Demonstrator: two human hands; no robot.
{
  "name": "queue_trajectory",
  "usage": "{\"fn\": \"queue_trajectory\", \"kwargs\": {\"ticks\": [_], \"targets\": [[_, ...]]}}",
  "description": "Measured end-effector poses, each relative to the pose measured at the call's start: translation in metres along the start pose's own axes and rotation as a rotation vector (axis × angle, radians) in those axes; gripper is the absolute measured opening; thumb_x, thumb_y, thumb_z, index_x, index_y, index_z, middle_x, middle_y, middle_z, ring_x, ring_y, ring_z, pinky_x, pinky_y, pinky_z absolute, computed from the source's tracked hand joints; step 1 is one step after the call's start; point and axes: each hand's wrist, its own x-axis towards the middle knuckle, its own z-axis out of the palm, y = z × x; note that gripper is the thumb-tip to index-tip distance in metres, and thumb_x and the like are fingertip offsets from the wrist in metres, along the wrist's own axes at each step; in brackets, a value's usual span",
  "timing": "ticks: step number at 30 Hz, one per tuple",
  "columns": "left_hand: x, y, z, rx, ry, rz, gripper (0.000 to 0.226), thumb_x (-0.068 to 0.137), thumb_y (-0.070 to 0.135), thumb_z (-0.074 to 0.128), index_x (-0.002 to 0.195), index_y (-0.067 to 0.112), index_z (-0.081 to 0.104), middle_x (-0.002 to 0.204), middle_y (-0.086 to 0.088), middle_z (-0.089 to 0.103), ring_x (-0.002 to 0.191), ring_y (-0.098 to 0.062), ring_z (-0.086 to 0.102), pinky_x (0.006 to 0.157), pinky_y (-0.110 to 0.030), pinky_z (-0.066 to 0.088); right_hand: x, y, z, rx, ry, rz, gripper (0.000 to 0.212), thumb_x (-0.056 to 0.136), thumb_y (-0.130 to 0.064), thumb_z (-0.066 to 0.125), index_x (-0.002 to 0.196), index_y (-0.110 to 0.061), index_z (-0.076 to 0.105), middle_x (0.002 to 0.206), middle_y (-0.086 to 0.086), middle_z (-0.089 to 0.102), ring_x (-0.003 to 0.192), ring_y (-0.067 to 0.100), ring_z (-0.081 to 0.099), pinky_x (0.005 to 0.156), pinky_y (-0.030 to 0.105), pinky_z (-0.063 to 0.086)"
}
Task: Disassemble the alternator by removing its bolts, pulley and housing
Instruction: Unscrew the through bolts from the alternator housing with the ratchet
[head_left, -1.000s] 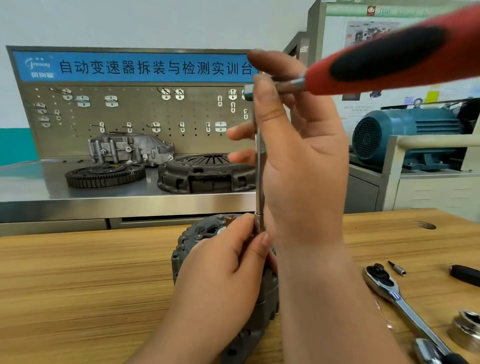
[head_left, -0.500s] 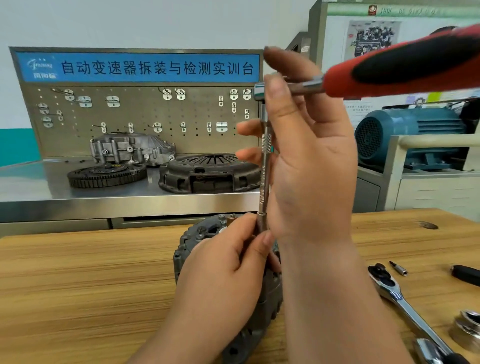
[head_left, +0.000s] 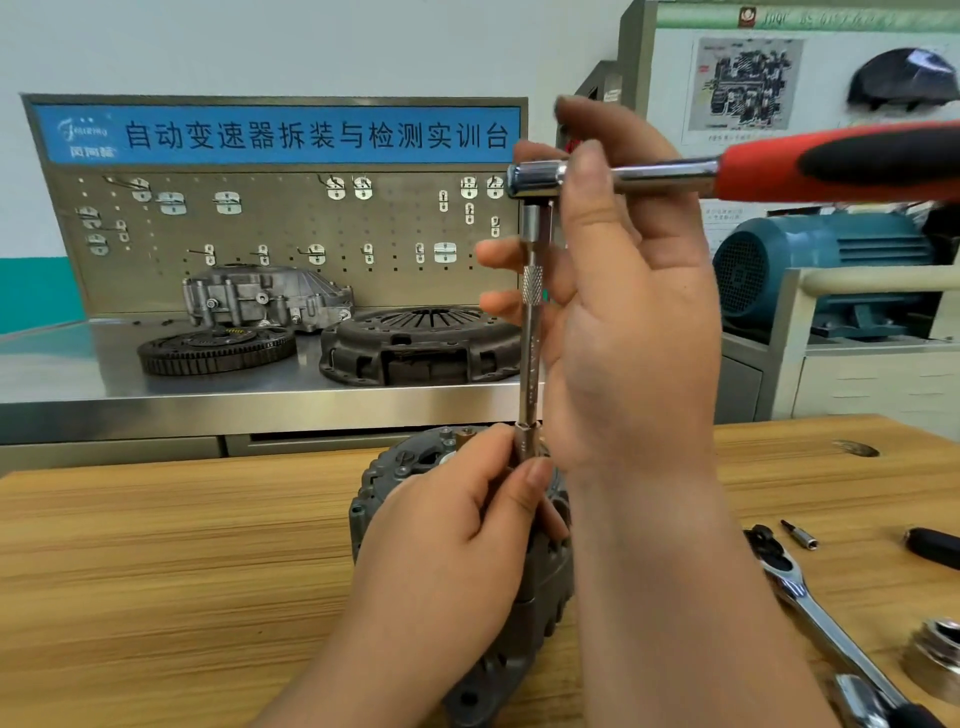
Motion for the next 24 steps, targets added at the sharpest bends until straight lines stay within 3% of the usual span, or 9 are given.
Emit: {"fn": "queue_trajectory", "kwargs": {"ticks": [4,9,12,19,24], "targets": [[0.0001,-0.0002,0.0010,-0.009,0.011,-0.010,0.025,0.084,0.049,0.040,0.098,0.039,0.058,0.085,0.028,0.069,0.080,0.000,0.063,0.077,-0.047,0.053,-0.0015,0.0026,0.0013,-0.126,-0.012,-0.093,0.018,0.097,-0.016,0.050,0.107,-0.024,0.062,0.114,0.005,0.063,0.068,0.017,0.063,0.054,0.023,0.051],[-0.0033,-0.0006,-0.0011,-0.003,0.009,0.027,0.043,0.081,0.065,0.032,0.099,0.035,0.059,0.089,0.020,0.069,0.088,-0.008,0.064,0.079,-0.047,0.052,-0.0009,0.0026,0.0024,0.132,0.039,0.118,0.021,0.103,-0.025,0.039,0.114,-0.019,0.056,0.119,0.009,0.065,0.055,0.016,0.063,0.048,0.021,0.050],[-0.0029,-0.0002,-0.0019,0.052,0.008,0.046,0.033,0.086,0.056,0.033,0.099,0.037,0.056,0.086,0.021,0.068,0.083,-0.005,0.062,0.076,-0.045,0.051,0.0006,0.0008,0.0008,0.233,0.037,0.186,0.023,0.104,-0.027,0.036,0.117,-0.015,0.052,0.122,0.013,0.064,0.053,0.016,0.063,0.047,0.022,0.049],[0.0008,-0.0003,-0.0002,-0.003,0.002,-0.002,0.023,0.085,0.047,0.041,0.094,0.038,0.060,0.085,0.026,0.069,0.077,-0.004,0.064,0.074,-0.048,0.053,-0.0014,0.0014,0.0003,-0.060,0.000,-0.051,0.016,0.097,-0.015,0.050,0.103,-0.024,0.062,0.119,0.012,0.062,0.071,0.018,0.063,0.054,0.024,0.050],[-0.0011,-0.0036,0.0007,-0.030,0.026,0.032,0.039,0.082,0.058,0.038,0.094,0.029,0.062,0.082,0.009,0.069,0.084,-0.018,0.064,0.076,-0.051,0.051,-0.0039,0.0032,0.0047,0.067,-0.006,0.076,0.018,0.101,-0.022,0.043,0.107,-0.022,0.060,0.121,0.011,0.063,0.059,0.014,0.063,0.048,0.020,0.049]]}}
